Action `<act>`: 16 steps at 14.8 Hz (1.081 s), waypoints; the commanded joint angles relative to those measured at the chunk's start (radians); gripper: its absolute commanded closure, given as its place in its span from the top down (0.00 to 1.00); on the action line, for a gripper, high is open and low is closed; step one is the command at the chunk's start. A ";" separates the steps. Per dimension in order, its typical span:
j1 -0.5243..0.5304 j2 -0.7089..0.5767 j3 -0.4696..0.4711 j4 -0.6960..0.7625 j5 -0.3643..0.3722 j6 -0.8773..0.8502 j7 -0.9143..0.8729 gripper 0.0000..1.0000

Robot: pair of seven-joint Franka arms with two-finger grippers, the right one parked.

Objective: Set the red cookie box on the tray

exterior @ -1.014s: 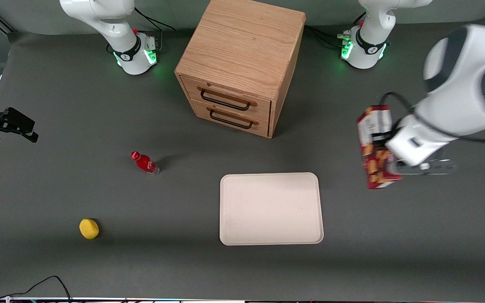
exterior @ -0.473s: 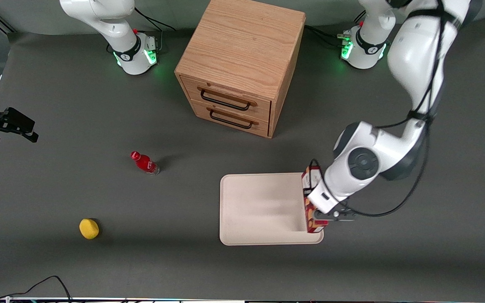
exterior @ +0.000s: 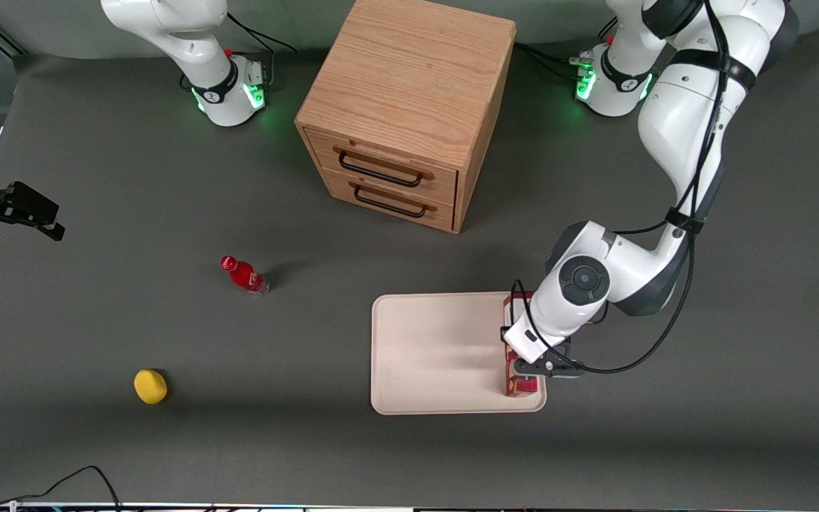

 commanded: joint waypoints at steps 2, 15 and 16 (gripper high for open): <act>0.023 -0.082 0.000 -0.021 0.007 -0.124 0.003 1.00; 0.048 -0.714 0.436 -0.108 -0.349 -0.782 0.737 1.00; 0.049 -0.759 0.442 -0.154 -0.348 -0.780 0.737 1.00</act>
